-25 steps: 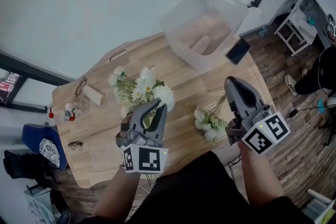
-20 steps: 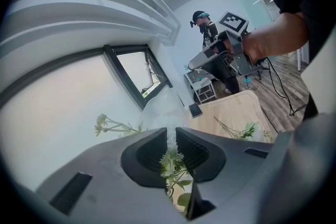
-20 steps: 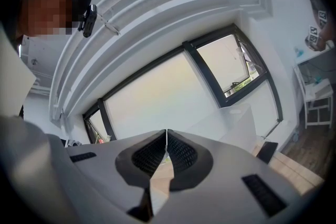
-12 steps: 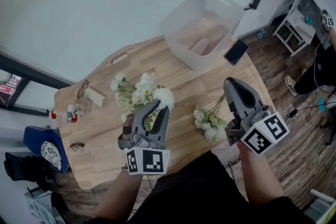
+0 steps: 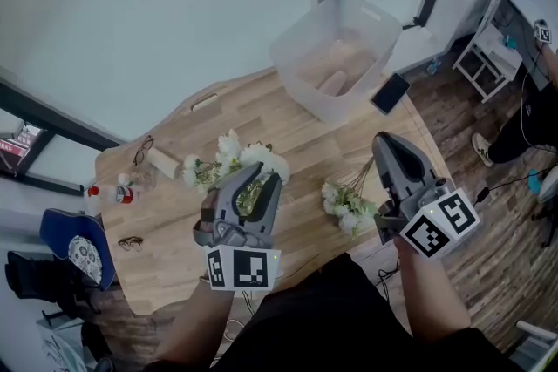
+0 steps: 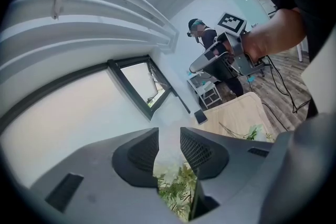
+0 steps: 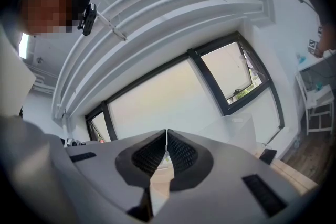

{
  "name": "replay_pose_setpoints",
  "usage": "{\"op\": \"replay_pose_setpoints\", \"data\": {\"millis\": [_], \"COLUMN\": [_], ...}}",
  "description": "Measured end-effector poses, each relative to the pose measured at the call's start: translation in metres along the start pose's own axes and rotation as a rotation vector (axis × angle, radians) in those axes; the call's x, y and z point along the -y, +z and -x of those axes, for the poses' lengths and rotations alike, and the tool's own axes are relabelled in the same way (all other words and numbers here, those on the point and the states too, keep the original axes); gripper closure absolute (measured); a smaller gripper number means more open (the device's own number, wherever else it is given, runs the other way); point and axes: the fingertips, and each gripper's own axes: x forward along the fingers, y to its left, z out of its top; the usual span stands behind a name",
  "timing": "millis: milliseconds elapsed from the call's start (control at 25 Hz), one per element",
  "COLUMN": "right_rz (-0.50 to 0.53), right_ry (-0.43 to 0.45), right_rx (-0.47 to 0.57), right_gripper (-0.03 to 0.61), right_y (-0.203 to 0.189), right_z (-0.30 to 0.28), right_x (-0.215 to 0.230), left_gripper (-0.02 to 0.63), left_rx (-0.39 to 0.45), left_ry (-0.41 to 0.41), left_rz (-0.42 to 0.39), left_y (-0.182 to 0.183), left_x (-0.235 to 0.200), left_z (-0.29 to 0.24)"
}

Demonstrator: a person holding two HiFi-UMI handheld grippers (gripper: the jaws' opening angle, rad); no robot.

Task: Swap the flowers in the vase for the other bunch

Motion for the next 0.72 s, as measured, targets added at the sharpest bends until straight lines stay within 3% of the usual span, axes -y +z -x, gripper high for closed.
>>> {"op": "replay_pose_setpoints", "data": {"millis": [200, 360, 480, 640, 720], "right_rz": [0.018, 0.039, 0.054, 0.107, 0.158], "right_ry": [0.014, 0.032, 0.047, 0.067, 0.077], "right_rx": [0.012, 0.016, 0.020, 0.007, -0.007], "right_gripper": [0.549, 0.548, 0.548, 0.549, 0.549], "right_y": [0.009, 0.015, 0.019, 0.020, 0.017], "right_z": [0.005, 0.005, 0.007, 0.011, 0.012], "right_x": [-0.006, -0.017, -0.024, -0.031, -0.036], "left_gripper": [0.506, 0.506, 0.506, 0.511, 0.570], "left_rx": [0.046, 0.124, 0.118, 0.136, 0.143], "left_ry": [0.046, 0.095, 0.140, 0.205, 0.244], "left_rz": [0.059, 0.250, 0.430, 0.528, 0.562], "left_y": [0.016, 0.019, -0.001, -0.021, -0.031], "left_x": [-0.012, -0.041, -0.058, -0.075, -0.080], "left_z": [0.019, 0.039, 0.058, 0.088, 0.101]}}
